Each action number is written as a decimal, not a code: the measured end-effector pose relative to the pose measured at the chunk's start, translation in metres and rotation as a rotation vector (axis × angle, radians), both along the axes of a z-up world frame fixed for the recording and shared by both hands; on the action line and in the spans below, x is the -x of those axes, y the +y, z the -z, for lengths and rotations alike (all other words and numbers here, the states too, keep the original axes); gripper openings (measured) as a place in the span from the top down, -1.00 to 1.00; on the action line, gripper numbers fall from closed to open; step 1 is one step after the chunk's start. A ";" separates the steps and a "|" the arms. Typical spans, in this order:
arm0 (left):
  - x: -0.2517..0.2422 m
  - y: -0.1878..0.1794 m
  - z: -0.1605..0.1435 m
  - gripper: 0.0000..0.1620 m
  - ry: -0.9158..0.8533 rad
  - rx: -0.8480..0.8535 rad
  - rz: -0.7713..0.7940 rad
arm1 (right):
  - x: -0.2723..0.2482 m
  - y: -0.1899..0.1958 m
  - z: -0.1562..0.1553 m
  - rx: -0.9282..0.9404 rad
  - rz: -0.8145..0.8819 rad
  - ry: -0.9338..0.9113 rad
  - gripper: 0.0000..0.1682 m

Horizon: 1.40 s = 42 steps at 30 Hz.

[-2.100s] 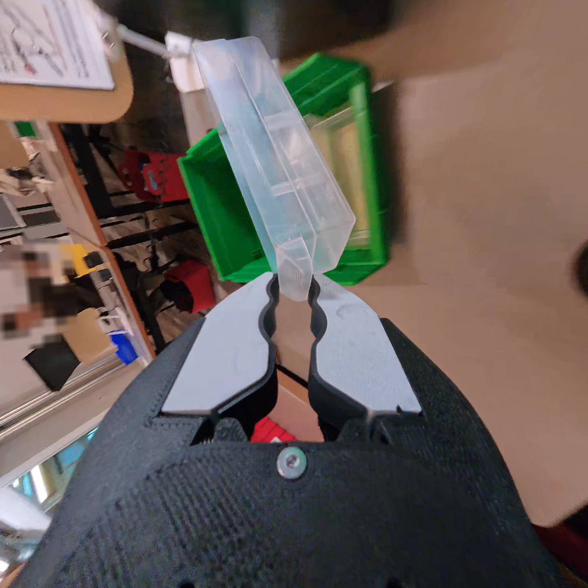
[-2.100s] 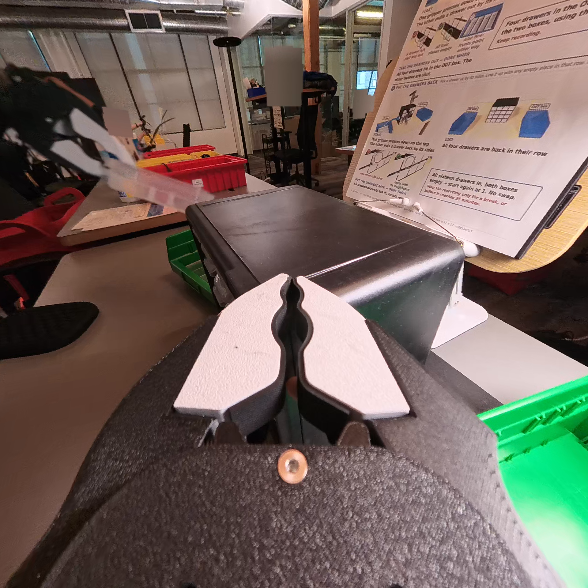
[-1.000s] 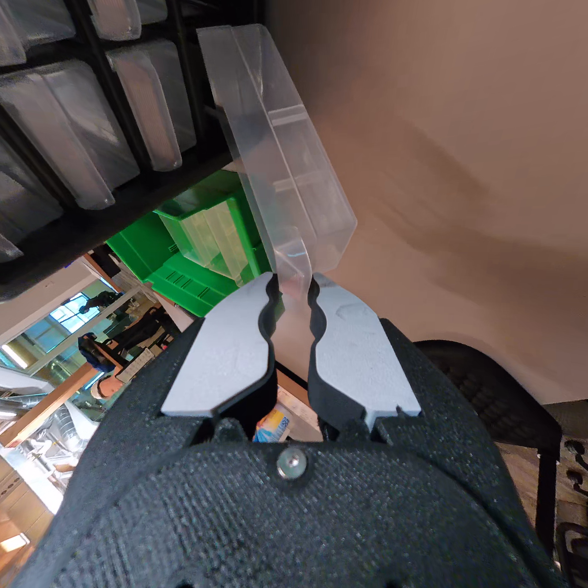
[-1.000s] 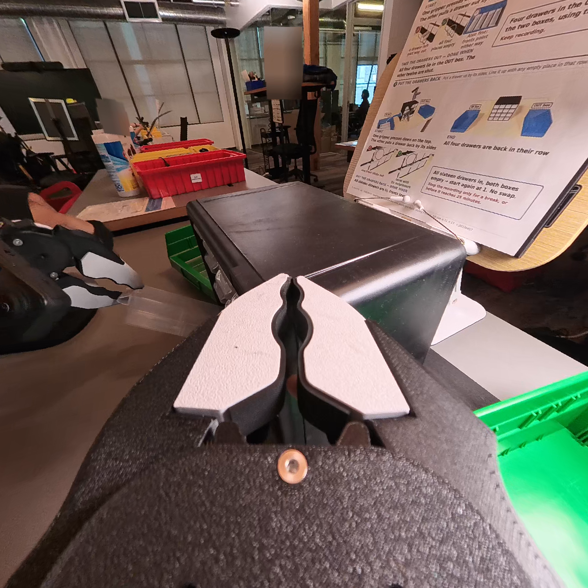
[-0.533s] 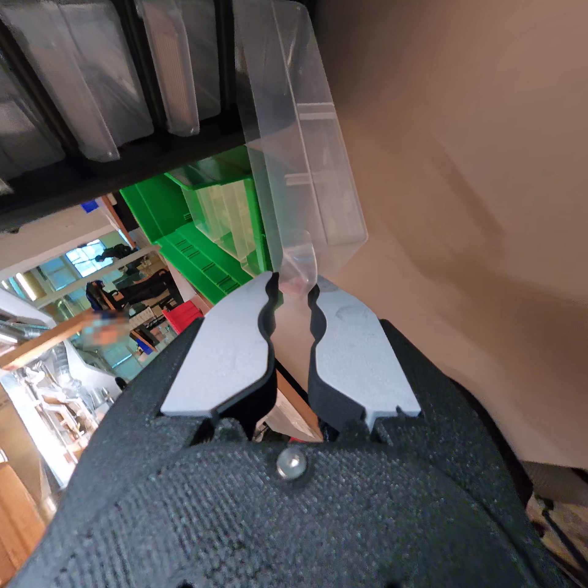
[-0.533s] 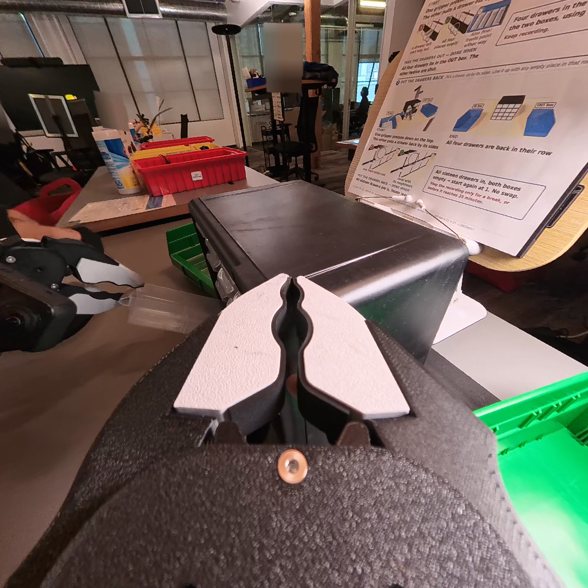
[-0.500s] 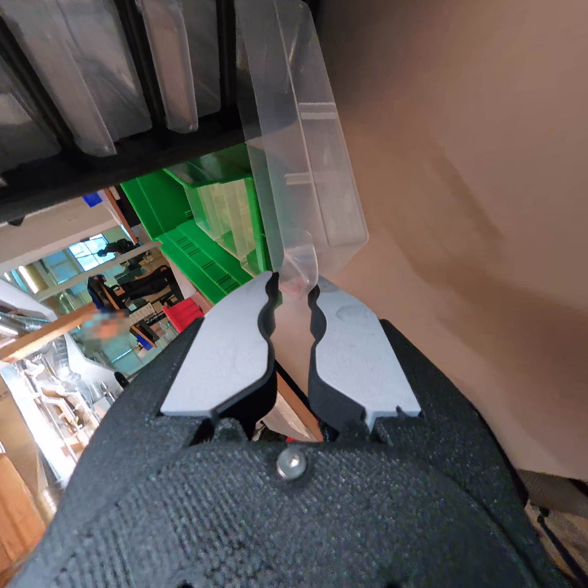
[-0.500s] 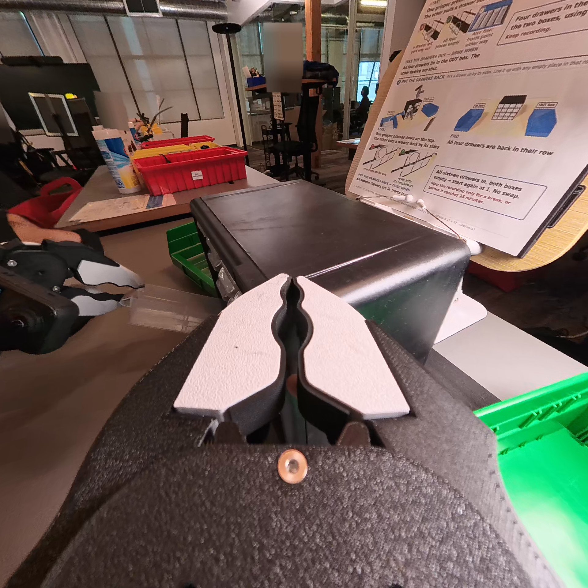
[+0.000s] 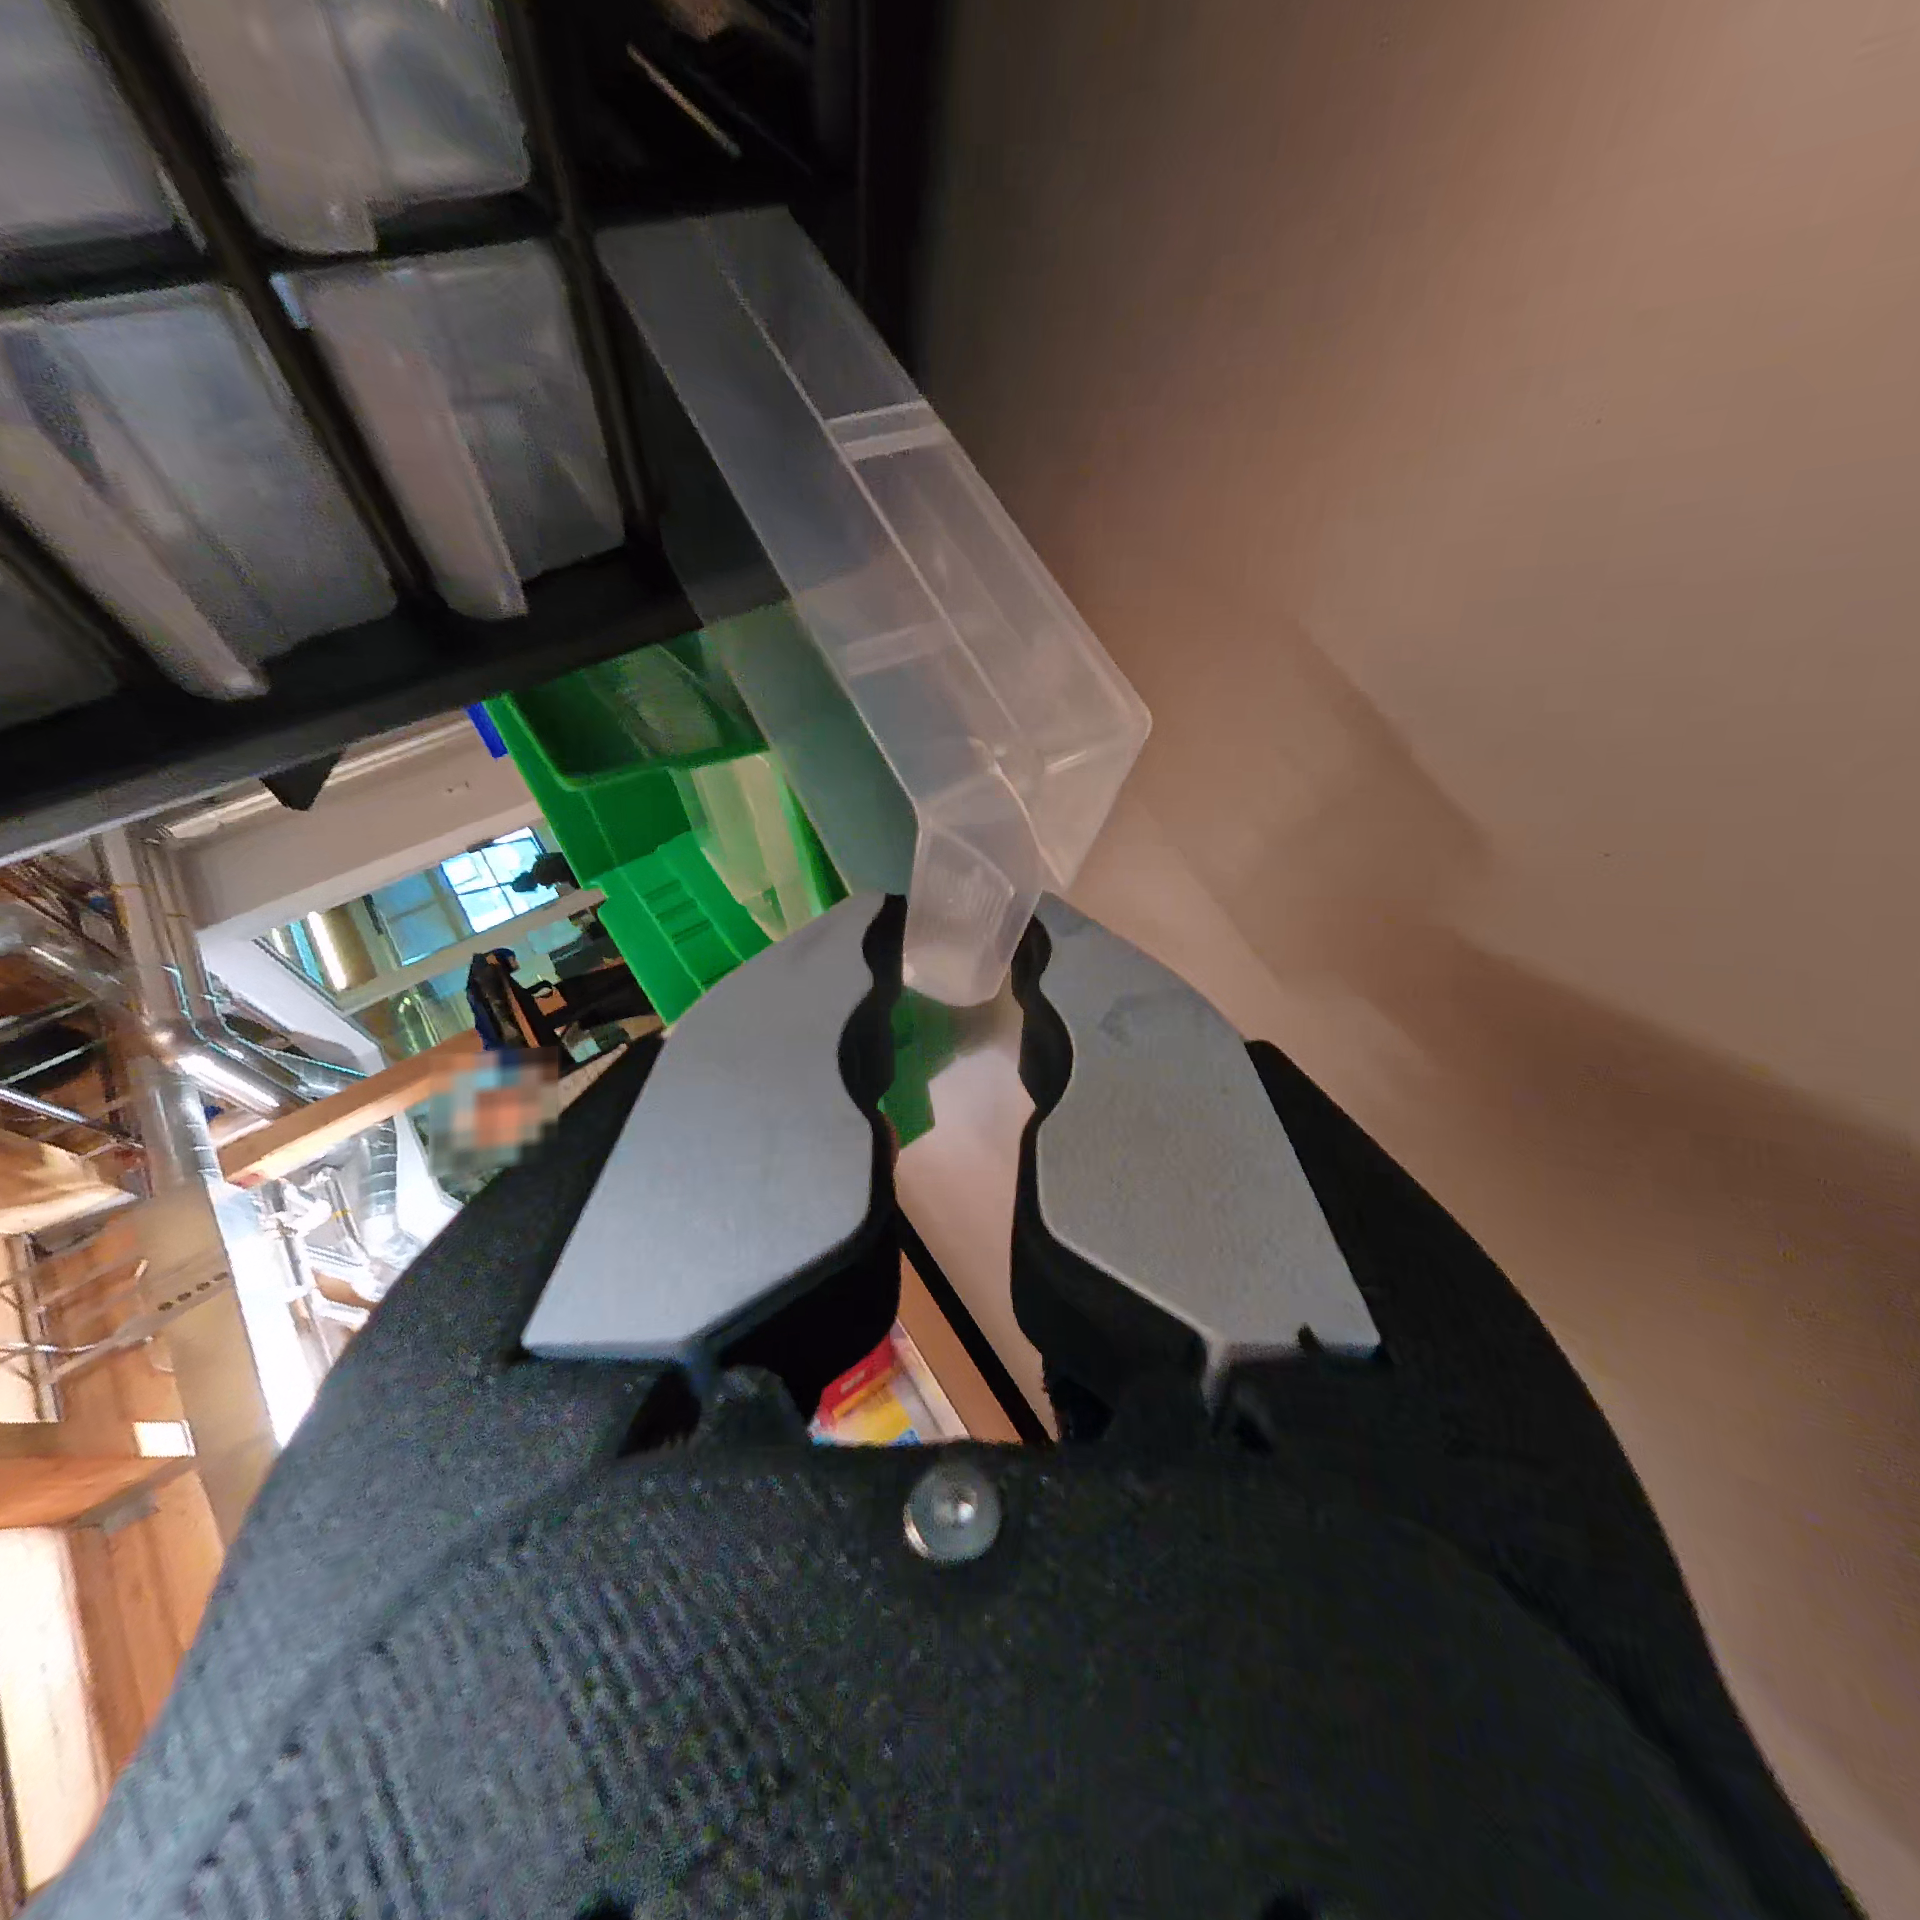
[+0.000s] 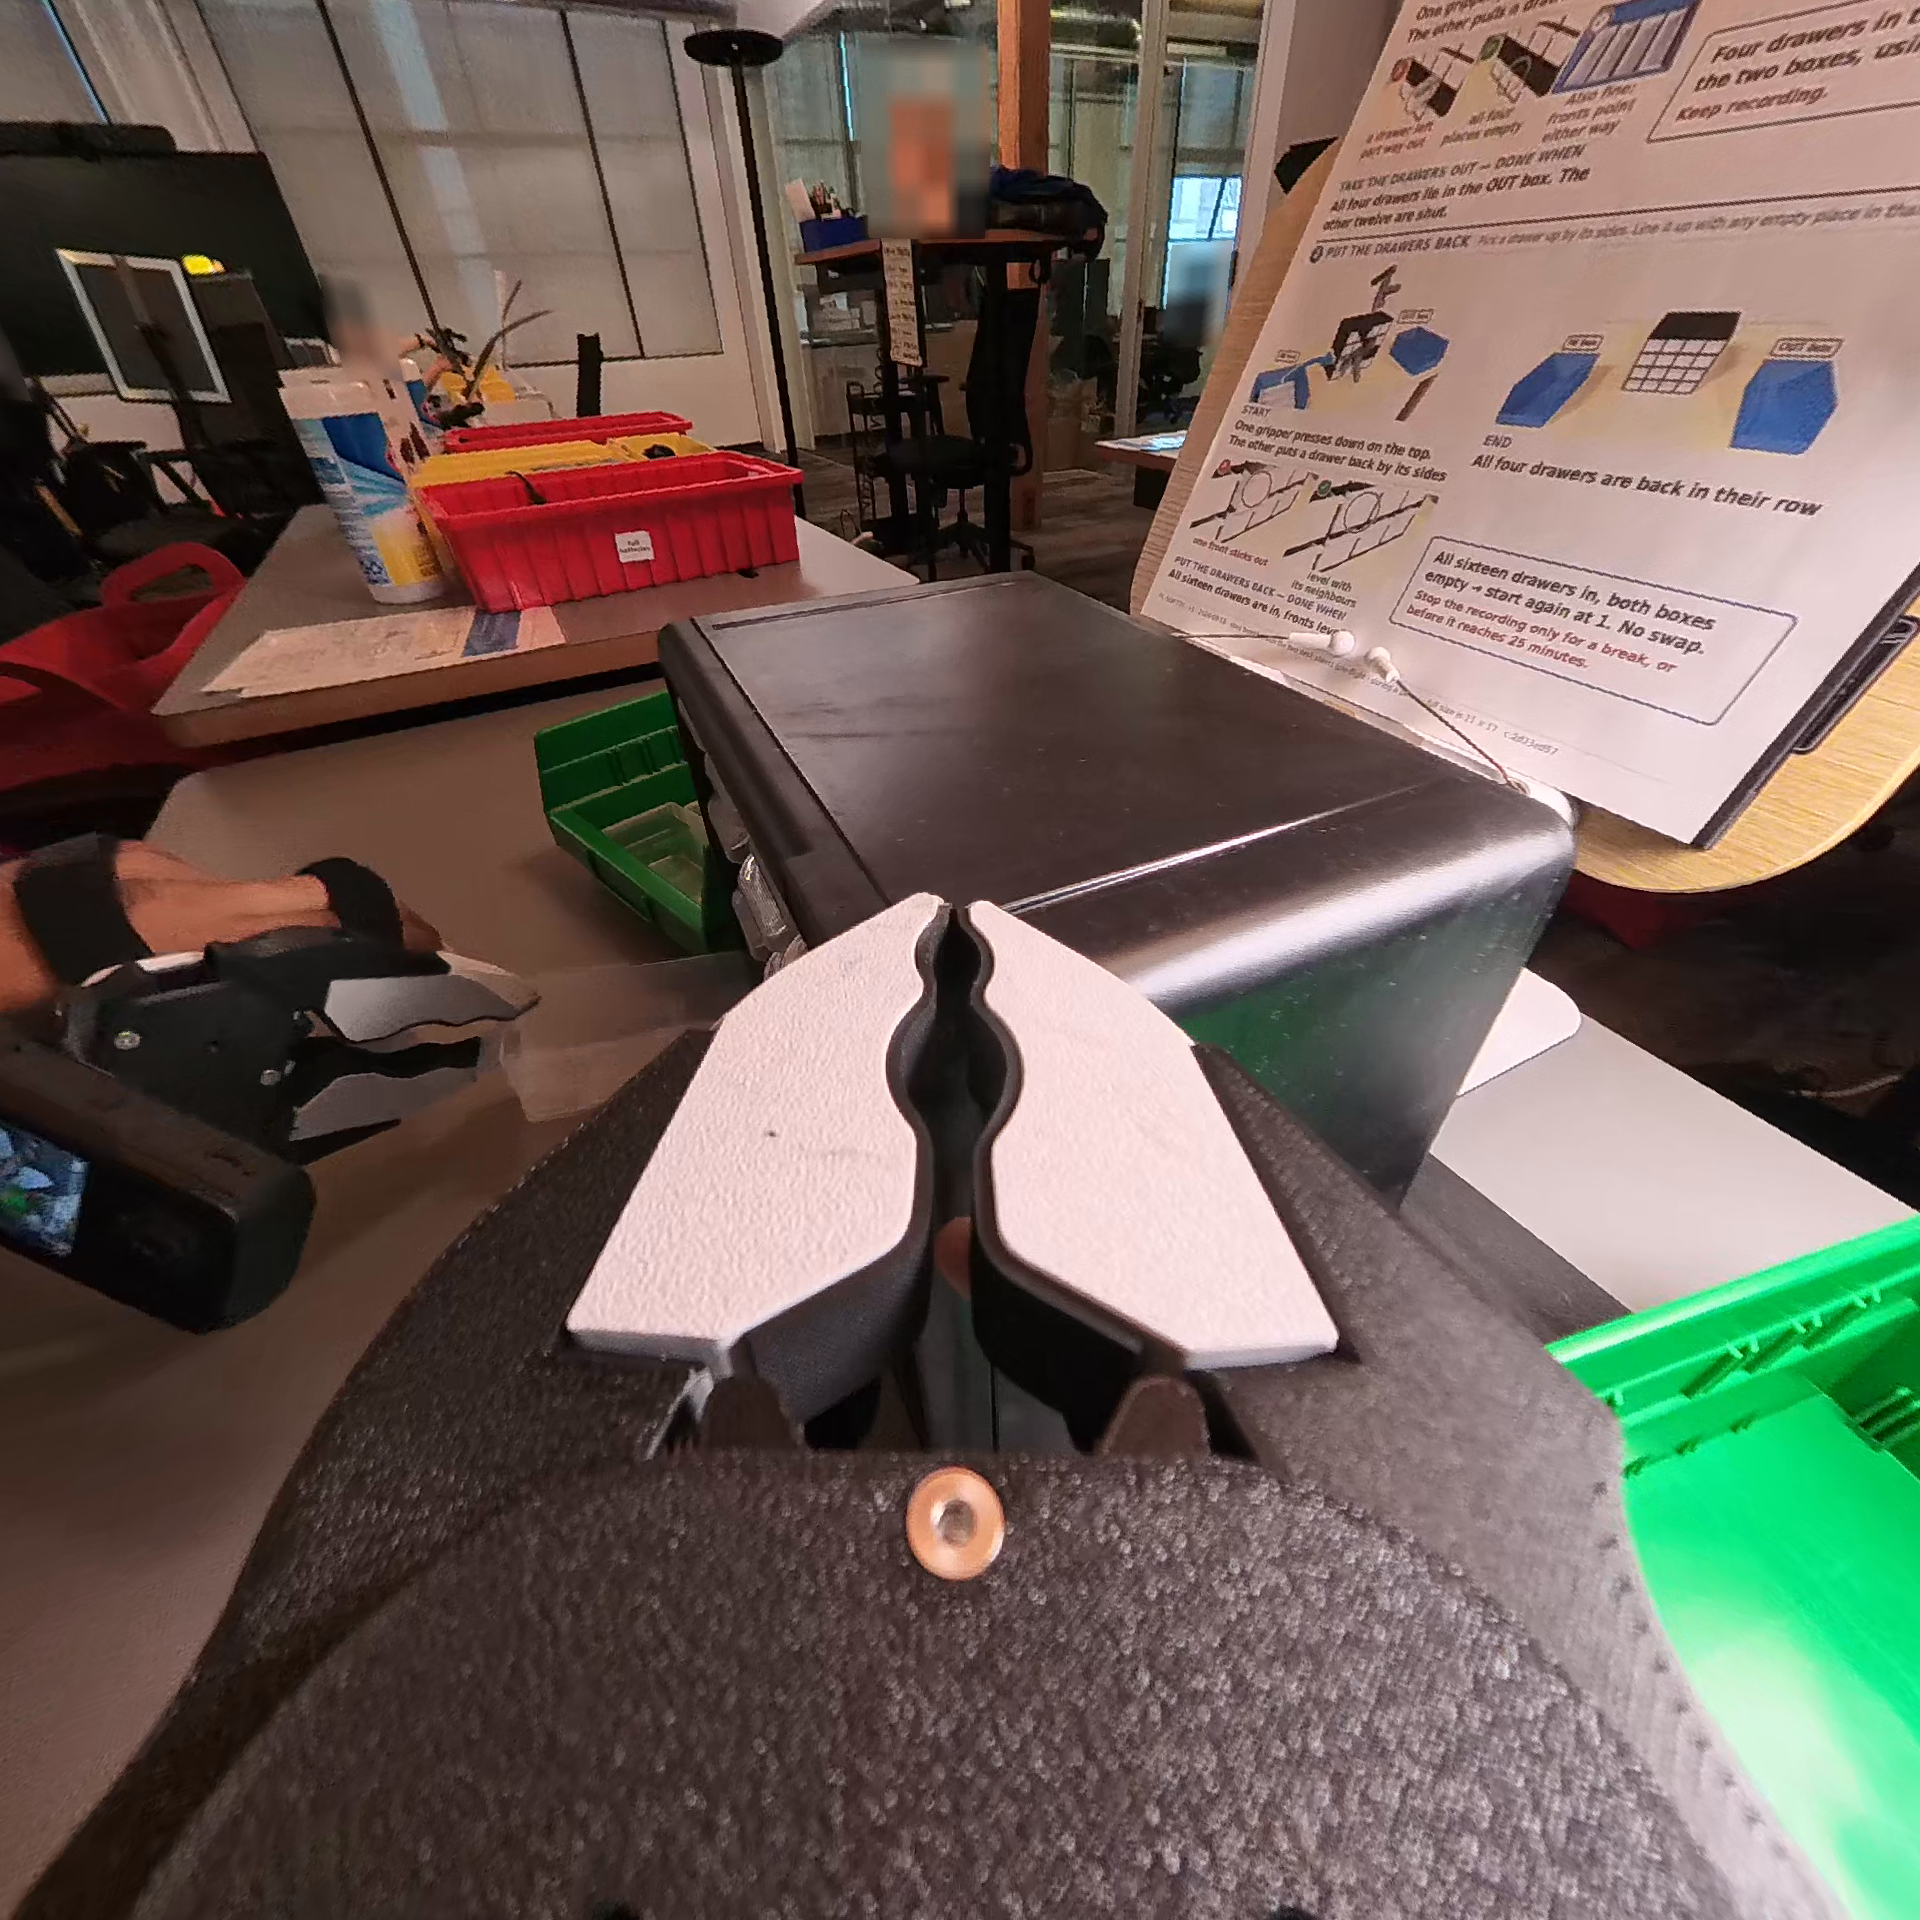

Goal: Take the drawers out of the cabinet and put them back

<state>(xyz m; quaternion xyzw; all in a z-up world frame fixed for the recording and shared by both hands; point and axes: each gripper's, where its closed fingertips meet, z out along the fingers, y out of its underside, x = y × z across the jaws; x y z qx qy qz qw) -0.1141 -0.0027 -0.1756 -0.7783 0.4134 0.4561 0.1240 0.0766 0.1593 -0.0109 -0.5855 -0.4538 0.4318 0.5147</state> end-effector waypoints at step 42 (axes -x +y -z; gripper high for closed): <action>-0.008 0.113 0.009 0.99 -0.245 -0.413 0.611 | 0.004 0.000 0.001 -0.059 0.051 -0.075 1.00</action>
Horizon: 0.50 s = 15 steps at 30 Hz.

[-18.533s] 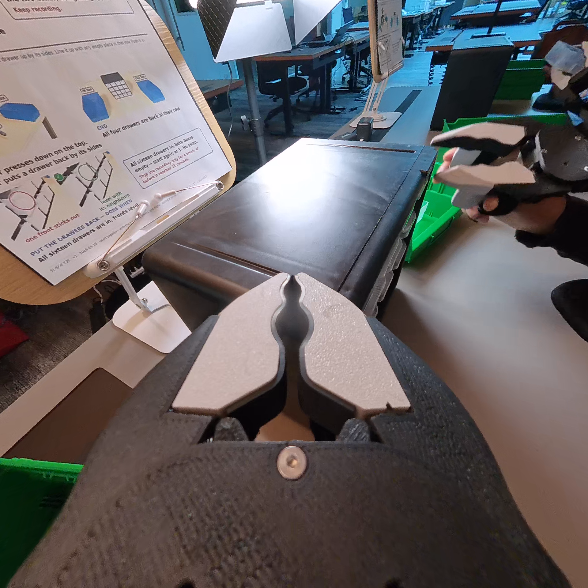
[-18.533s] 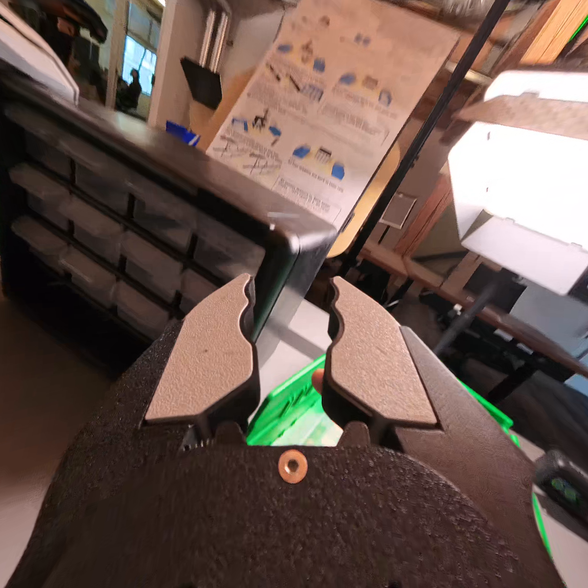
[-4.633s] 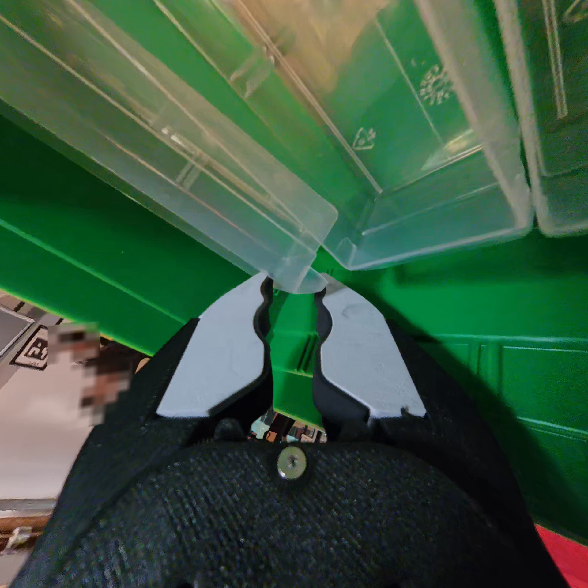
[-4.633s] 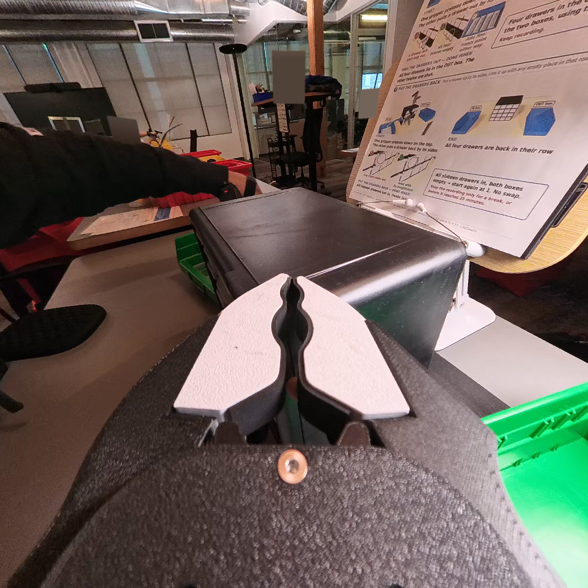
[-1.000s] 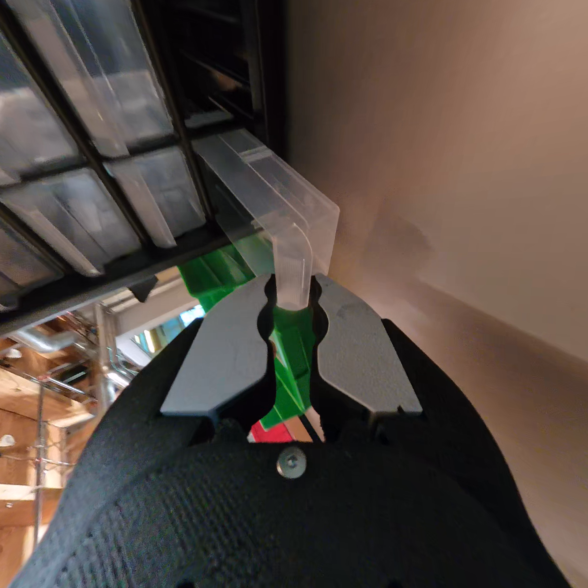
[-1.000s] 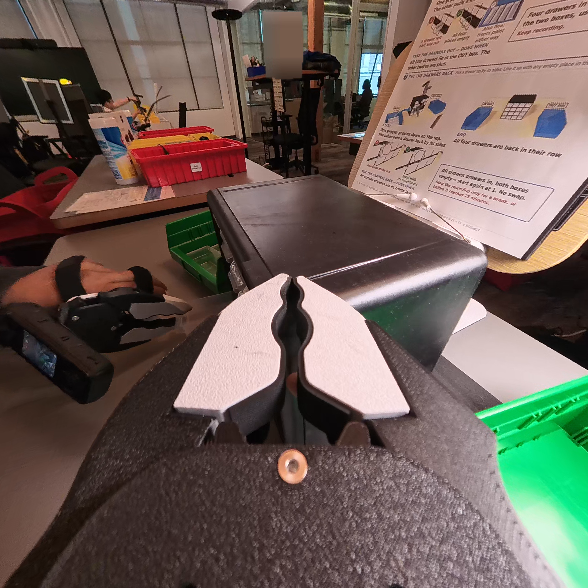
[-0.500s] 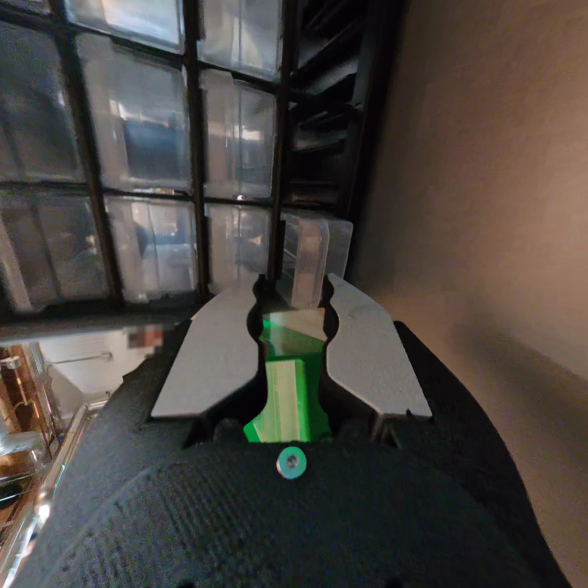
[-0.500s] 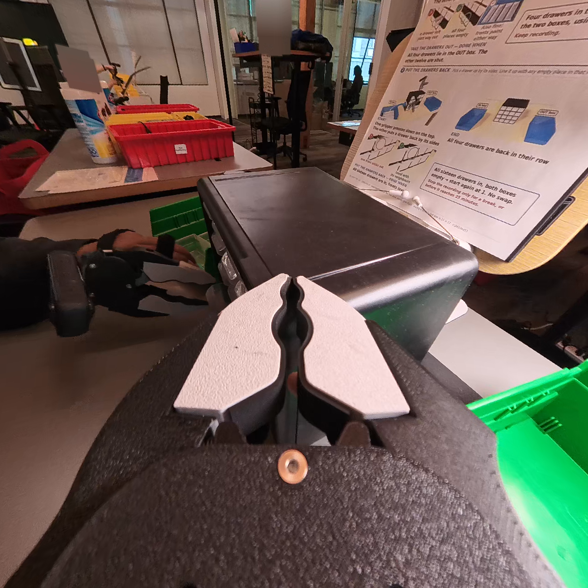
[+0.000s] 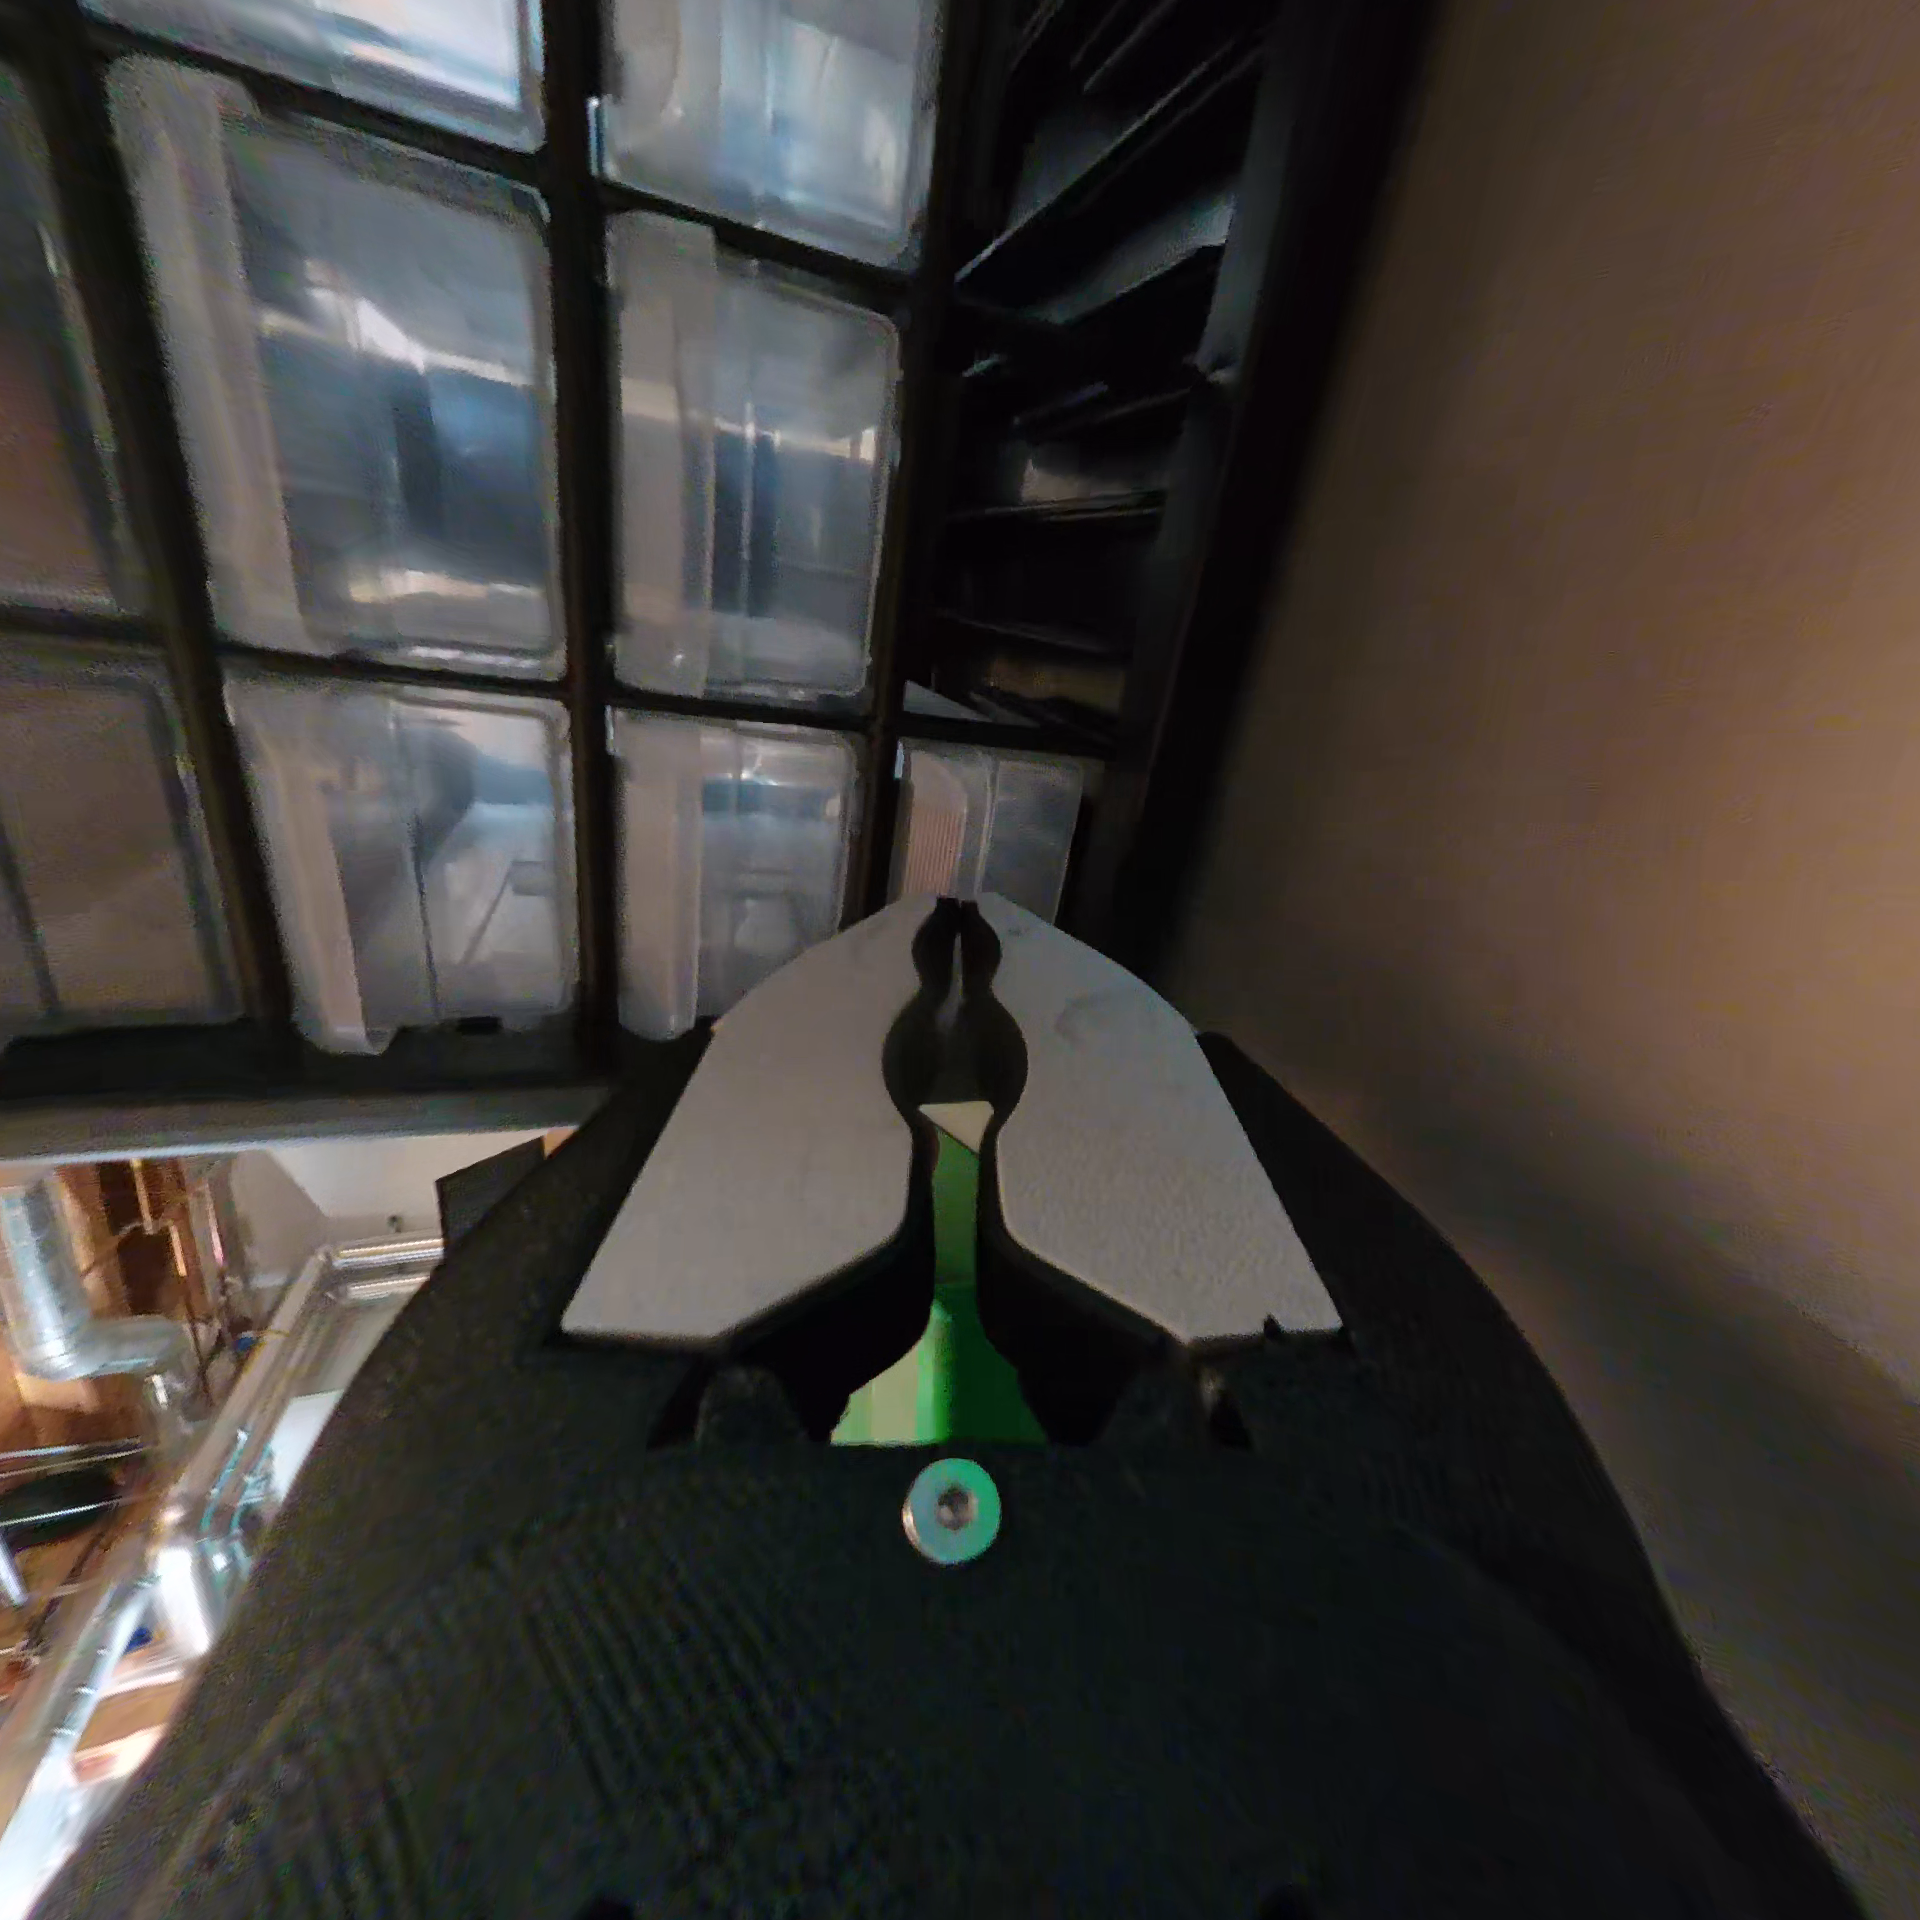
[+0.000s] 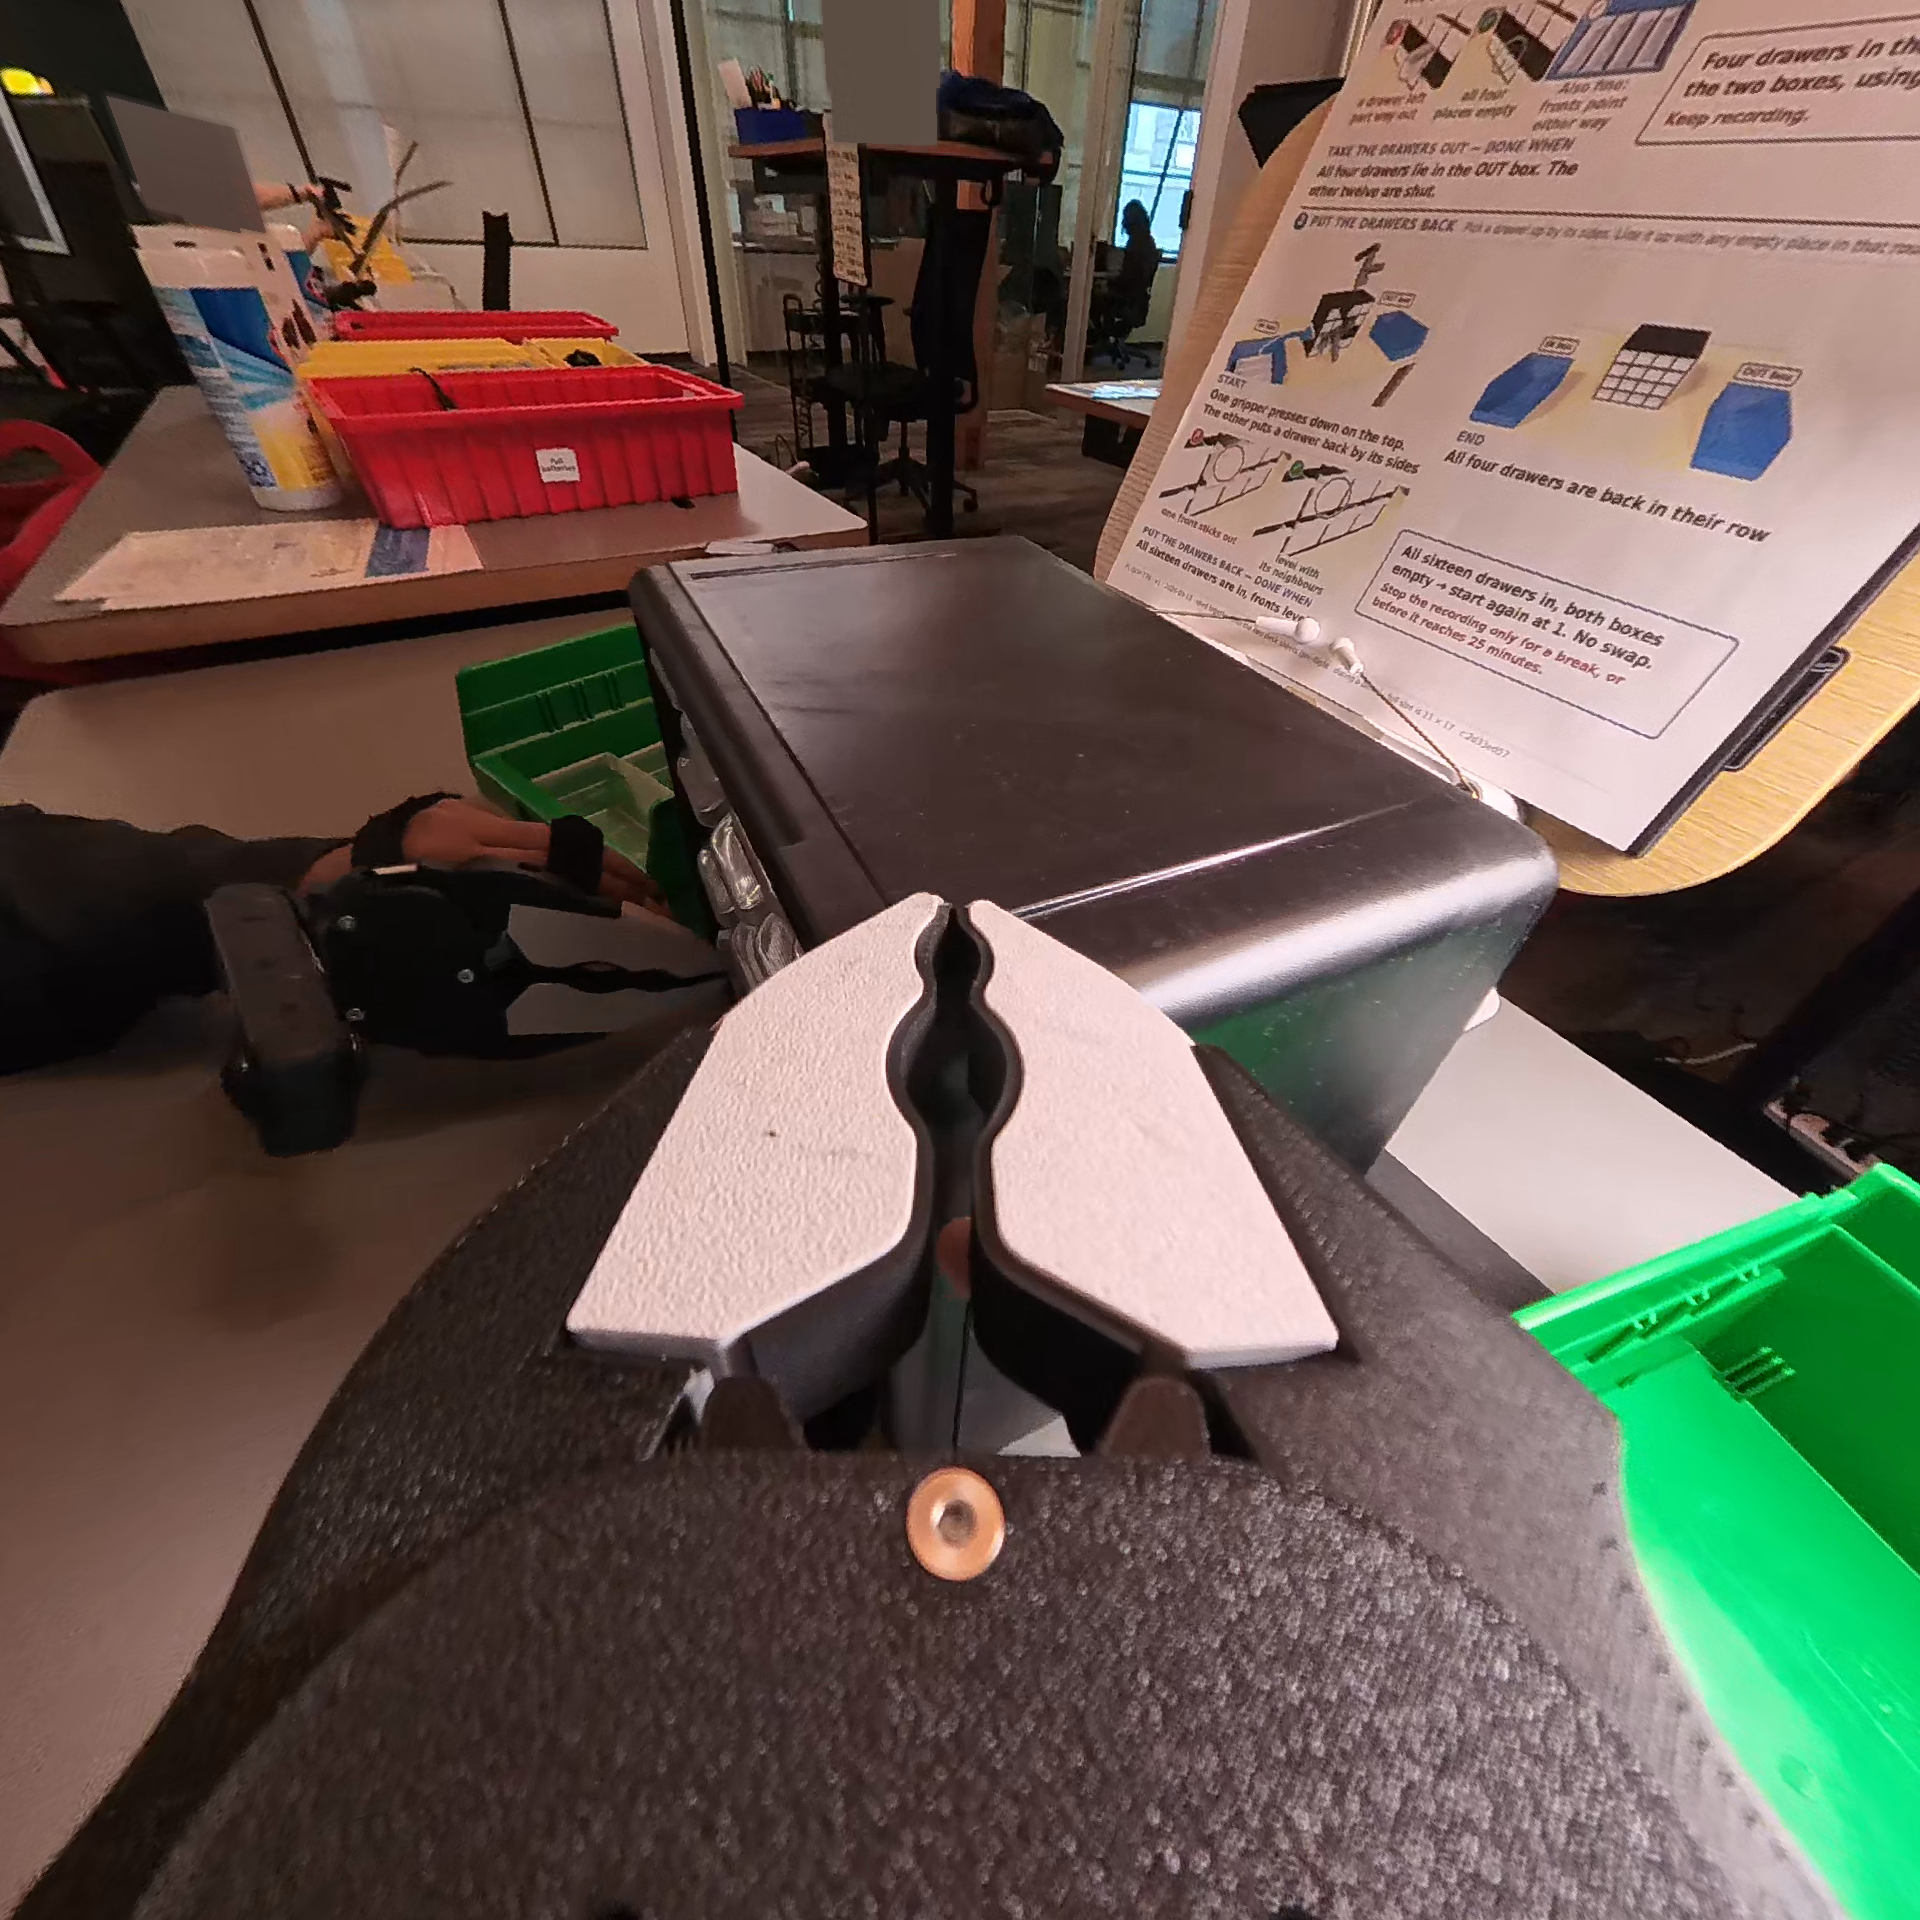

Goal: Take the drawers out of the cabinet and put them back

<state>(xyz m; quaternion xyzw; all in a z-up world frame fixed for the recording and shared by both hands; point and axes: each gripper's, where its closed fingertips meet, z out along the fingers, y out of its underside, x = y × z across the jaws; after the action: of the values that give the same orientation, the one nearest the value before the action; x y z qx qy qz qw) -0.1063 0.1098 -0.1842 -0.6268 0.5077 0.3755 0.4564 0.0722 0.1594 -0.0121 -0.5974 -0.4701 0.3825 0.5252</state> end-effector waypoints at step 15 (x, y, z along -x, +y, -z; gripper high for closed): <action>0.146 0.010 -0.133 0.73 -0.618 0.156 -0.168 | 0.000 0.000 0.000 0.006 -0.004 0.000 1.00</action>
<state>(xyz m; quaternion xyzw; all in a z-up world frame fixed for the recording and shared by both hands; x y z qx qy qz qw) -0.2528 0.1200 -0.0512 -0.7838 0.3190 0.1642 0.5069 0.0720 0.1590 -0.0120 -0.5980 -0.4701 0.3851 0.5226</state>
